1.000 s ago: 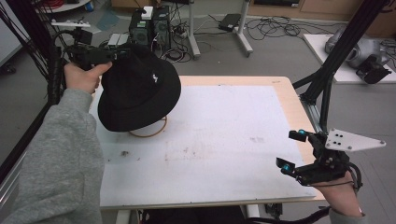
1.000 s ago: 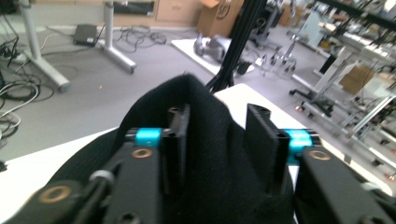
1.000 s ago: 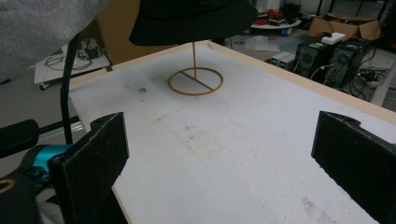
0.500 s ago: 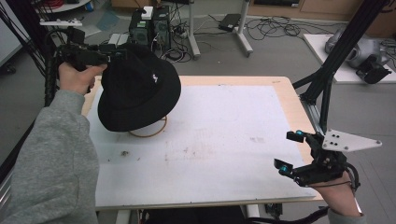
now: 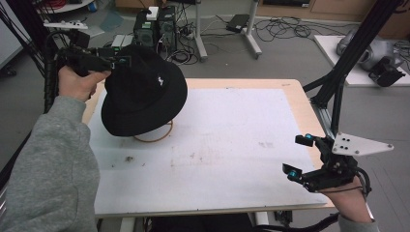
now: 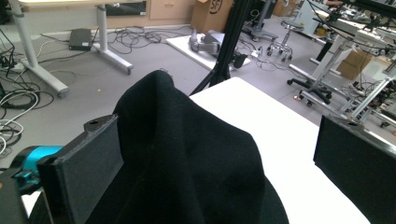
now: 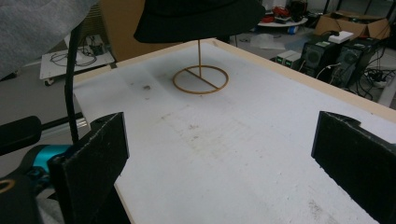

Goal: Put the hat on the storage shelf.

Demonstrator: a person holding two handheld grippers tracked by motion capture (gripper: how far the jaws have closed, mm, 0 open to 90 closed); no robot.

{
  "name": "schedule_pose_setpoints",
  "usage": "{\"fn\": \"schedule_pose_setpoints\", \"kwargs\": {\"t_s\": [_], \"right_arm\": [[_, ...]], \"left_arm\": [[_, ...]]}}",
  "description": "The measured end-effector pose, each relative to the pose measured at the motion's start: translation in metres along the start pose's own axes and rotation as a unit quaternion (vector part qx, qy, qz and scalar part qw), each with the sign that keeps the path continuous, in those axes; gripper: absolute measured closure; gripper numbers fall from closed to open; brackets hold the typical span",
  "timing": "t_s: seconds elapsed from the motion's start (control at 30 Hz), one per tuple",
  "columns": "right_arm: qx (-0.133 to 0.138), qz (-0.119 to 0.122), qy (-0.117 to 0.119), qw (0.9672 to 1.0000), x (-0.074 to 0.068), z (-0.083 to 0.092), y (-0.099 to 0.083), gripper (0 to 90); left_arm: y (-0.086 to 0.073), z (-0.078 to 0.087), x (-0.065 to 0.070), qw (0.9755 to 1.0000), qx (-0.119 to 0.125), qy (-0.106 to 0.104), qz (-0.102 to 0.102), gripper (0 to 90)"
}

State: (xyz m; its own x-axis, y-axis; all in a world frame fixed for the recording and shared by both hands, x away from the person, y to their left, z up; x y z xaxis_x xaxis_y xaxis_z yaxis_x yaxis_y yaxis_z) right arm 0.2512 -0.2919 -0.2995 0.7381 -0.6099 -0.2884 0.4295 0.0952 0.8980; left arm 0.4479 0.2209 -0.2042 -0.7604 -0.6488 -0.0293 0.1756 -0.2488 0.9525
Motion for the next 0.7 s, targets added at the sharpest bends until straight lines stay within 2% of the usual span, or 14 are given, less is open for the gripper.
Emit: {"fn": "schedule_pose_setpoints", "kwargs": {"t_s": [0.13, 0.27, 0.37, 0.57, 0.7], "right_arm": [[0.004, 0.000, 0.000, 1.0000, 0.000, 0.001, 0.002, 3.1], [0.009, 0.000, 0.000, 1.0000, 0.002, 0.001, 0.004, 3.1], [0.011, 0.000, 0.002, 0.9999, 0.003, 0.000, 0.006, 3.1], [0.017, -0.002, 0.004, 0.9998, 0.007, -0.002, 0.009, 3.1], [0.018, -0.007, 0.005, 0.9998, 0.010, -0.004, 0.010, 3.1]], "left_arm": [[-0.001, 0.006, 0.005, 1.0000, 0.003, 0.003, -0.006, 2.0], [-0.005, 0.012, 0.010, 0.9999, -0.003, 0.008, -0.014, 2.0], [-0.009, 0.019, 0.014, 0.9998, 0.008, 0.011, -0.013, 2.0], [-0.017, 0.032, 0.019, 0.9996, 0.005, 0.020, -0.017, 2.0], [-0.022, 0.042, 0.027, 0.9994, 0.018, 0.023, -0.017, 2.0]]}}
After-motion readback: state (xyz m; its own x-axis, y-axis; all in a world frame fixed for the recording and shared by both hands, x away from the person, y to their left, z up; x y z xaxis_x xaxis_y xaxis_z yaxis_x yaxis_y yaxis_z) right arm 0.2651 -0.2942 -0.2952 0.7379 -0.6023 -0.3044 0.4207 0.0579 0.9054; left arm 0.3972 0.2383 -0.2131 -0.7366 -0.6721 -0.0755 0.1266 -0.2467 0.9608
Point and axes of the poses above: each handheld gripper's, and its own axes: z roughly backward along the jaws, y roughly out of its top, x roughly to its right, the point moved 5 cm from there along -z, roughly forward along the jaws, and after that the axes turned 15 degrees about -z, right-handed, at the moved point
